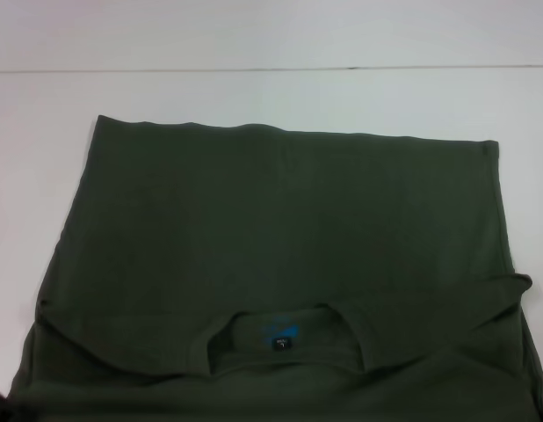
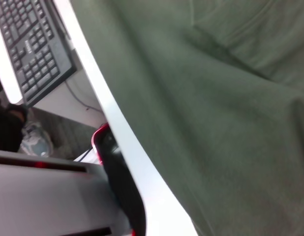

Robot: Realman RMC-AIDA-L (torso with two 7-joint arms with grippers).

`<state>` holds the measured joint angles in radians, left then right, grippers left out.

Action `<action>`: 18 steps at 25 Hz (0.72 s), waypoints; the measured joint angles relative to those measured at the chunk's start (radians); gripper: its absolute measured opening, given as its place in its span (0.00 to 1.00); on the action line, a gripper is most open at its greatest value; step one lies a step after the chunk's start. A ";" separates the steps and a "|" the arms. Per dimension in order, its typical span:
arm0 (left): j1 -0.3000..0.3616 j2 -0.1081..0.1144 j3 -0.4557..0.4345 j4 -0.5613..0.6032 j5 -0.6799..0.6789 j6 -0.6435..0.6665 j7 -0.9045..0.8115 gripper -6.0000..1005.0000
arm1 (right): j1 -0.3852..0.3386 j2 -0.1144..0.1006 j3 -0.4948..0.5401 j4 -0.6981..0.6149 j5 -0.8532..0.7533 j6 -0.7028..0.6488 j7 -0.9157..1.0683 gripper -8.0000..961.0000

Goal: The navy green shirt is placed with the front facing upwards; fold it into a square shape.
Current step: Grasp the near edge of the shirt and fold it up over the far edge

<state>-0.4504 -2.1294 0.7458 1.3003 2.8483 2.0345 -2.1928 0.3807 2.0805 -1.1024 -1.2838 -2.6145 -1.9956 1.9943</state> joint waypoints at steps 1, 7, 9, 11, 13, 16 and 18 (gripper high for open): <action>-0.007 0.001 -0.010 0.001 -0.002 0.002 0.000 0.06 | 0.000 -0.002 0.005 -0.012 0.006 -0.001 0.001 0.07; -0.064 0.007 -0.098 0.000 -0.028 0.012 0.002 0.06 | -0.006 -0.045 -0.002 -0.057 0.092 -0.003 0.010 0.07; -0.081 0.011 -0.122 -0.001 -0.046 0.012 -0.002 0.06 | -0.005 -0.063 0.001 -0.064 0.132 -0.002 0.010 0.07; -0.095 0.013 -0.140 -0.002 -0.057 0.005 -0.003 0.06 | -0.003 -0.081 0.005 -0.071 0.178 -0.001 0.010 0.07; -0.107 0.014 -0.154 -0.005 -0.066 -0.006 -0.004 0.06 | 0.000 -0.097 0.015 -0.075 0.209 0.000 0.013 0.07; -0.125 0.014 -0.166 -0.020 -0.079 -0.031 -0.004 0.06 | 0.015 -0.108 0.045 -0.079 0.227 0.002 0.014 0.07; -0.134 0.014 -0.168 -0.032 -0.090 -0.051 -0.007 0.06 | 0.027 -0.109 0.073 -0.080 0.231 0.002 0.016 0.07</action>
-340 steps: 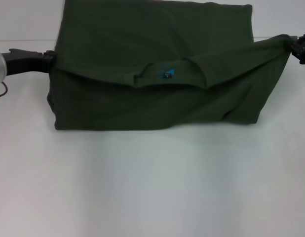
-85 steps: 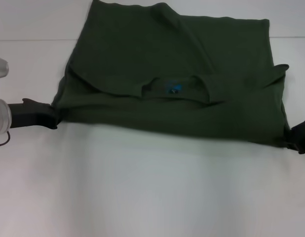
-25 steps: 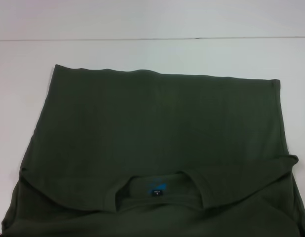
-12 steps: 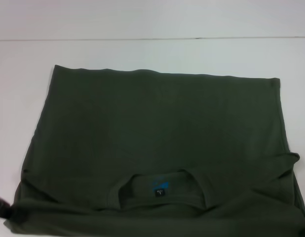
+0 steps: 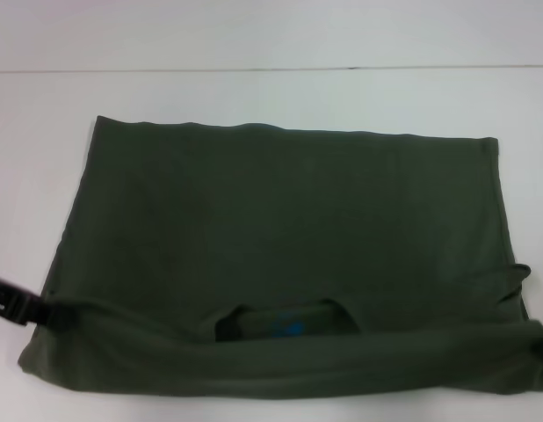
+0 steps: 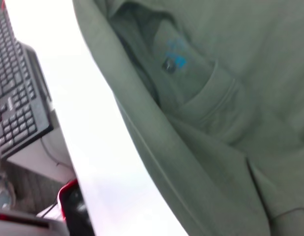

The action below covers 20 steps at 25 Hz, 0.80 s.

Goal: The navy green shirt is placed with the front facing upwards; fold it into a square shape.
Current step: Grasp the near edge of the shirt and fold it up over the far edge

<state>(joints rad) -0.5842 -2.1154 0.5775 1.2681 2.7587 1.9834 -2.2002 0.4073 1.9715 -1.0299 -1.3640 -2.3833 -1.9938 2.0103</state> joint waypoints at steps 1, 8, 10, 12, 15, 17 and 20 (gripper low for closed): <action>-0.005 0.000 -0.001 -0.006 -0.008 -0.011 -0.003 0.06 | 0.004 -0.001 0.013 0.000 0.000 0.002 0.001 0.07; -0.030 0.000 -0.010 -0.026 -0.084 -0.090 -0.011 0.06 | 0.032 -0.012 0.148 -0.004 -0.002 0.005 0.008 0.07; -0.042 0.001 -0.007 -0.040 -0.104 -0.120 -0.011 0.06 | 0.042 -0.015 0.183 -0.002 -0.005 0.006 0.012 0.07; -0.057 0.000 -0.004 -0.051 -0.110 -0.144 -0.011 0.06 | 0.051 -0.017 0.203 0.003 -0.006 0.007 0.023 0.07; -0.077 -0.009 0.002 -0.056 -0.112 -0.179 -0.011 0.06 | 0.062 -0.018 0.218 0.010 -0.007 0.008 0.042 0.07; -0.088 -0.014 0.008 -0.058 -0.112 -0.199 -0.011 0.06 | 0.065 -0.019 0.232 0.011 -0.009 0.010 0.047 0.07; -0.095 -0.019 0.012 -0.059 -0.116 -0.230 -0.011 0.06 | 0.074 -0.019 0.282 0.012 -0.010 0.012 0.058 0.07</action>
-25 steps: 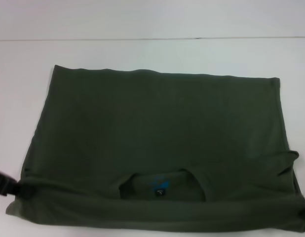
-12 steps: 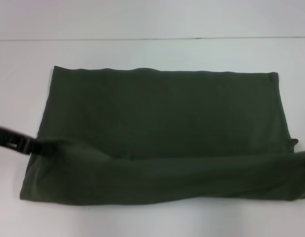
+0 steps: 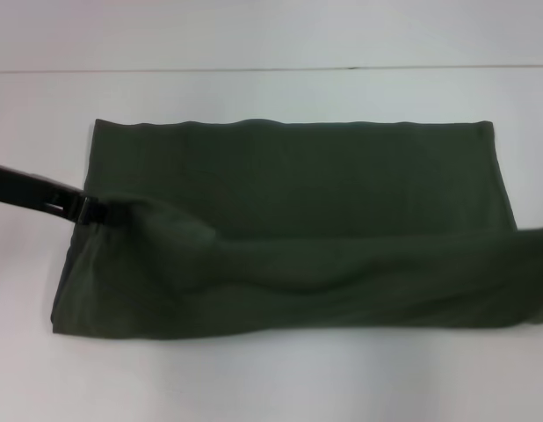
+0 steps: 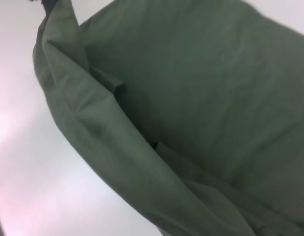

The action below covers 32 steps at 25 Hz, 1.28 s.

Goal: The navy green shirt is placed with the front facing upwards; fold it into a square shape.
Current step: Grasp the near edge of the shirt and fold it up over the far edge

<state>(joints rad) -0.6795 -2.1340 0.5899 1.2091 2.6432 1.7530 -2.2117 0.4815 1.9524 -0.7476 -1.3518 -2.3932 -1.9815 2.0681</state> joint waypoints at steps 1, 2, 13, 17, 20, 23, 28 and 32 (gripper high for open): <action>-0.001 -0.001 0.000 0.000 -0.003 -0.014 -0.001 0.06 | 0.003 -0.001 0.017 0.000 0.000 0.001 0.003 0.07; -0.002 -0.002 0.000 0.000 -0.005 -0.024 -0.003 0.06 | 0.005 -0.002 0.031 -0.002 0.000 0.002 0.003 0.07; -0.010 -0.003 -0.002 0.003 -0.032 -0.113 -0.020 0.06 | 0.034 -0.009 0.052 -0.008 -0.007 0.063 -0.003 0.07; -0.010 -0.002 -0.002 0.004 -0.034 -0.130 -0.022 0.06 | 0.049 -0.008 0.052 -0.006 -0.037 0.112 -0.004 0.07; -0.011 -0.003 -0.001 0.002 -0.037 -0.143 -0.024 0.06 | 0.054 -0.005 0.051 -0.006 -0.052 0.156 -0.008 0.07; -0.012 -0.005 0.000 0.000 -0.048 -0.156 -0.025 0.06 | 0.057 -0.001 0.051 -0.006 -0.051 0.195 -0.026 0.07; -0.014 -0.010 0.002 -0.001 -0.070 -0.196 -0.027 0.06 | 0.060 0.019 0.050 -0.005 -0.049 0.277 -0.055 0.07; -0.016 -0.015 0.015 -0.014 -0.075 -0.243 -0.028 0.06 | 0.067 0.047 0.050 -0.006 -0.049 0.339 -0.075 0.07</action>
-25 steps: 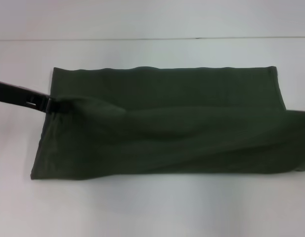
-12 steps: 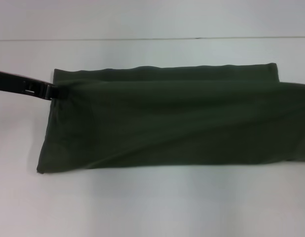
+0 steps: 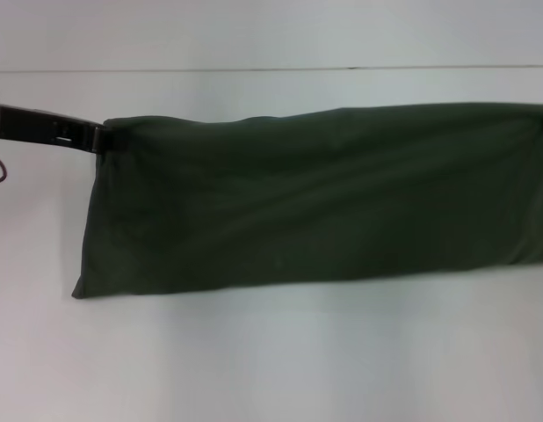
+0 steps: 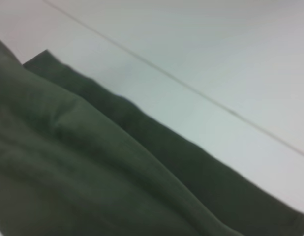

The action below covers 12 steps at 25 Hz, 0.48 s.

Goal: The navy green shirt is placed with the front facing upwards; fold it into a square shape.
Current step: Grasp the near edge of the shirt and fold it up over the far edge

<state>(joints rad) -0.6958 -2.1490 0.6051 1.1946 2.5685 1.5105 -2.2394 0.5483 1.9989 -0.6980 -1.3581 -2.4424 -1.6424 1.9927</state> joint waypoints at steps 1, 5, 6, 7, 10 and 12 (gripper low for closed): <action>-0.002 -0.001 0.006 -0.009 -0.001 -0.015 0.000 0.06 | 0.003 0.004 0.000 0.000 0.000 0.016 -0.004 0.07; -0.015 -0.001 0.015 -0.049 -0.002 -0.067 0.000 0.06 | 0.014 0.009 -0.004 0.015 -0.009 0.089 -0.009 0.07; -0.017 -0.003 0.019 -0.061 -0.004 -0.086 0.000 0.06 | 0.015 0.009 -0.006 0.021 -0.011 0.105 -0.009 0.07; -0.018 -0.004 0.022 -0.066 -0.005 -0.099 0.001 0.06 | 0.016 0.010 -0.008 0.028 -0.011 0.123 -0.010 0.07; -0.018 -0.008 0.038 -0.086 -0.013 -0.151 0.006 0.06 | 0.016 0.011 -0.020 0.056 -0.012 0.181 -0.018 0.07; -0.018 -0.009 0.049 -0.098 -0.018 -0.181 0.007 0.06 | 0.017 0.012 -0.027 0.084 -0.012 0.216 -0.029 0.07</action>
<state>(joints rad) -0.7143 -2.1580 0.6545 1.0965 2.5504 1.3296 -2.2323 0.5649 2.0107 -0.7249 -1.2745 -2.4543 -1.4263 1.9642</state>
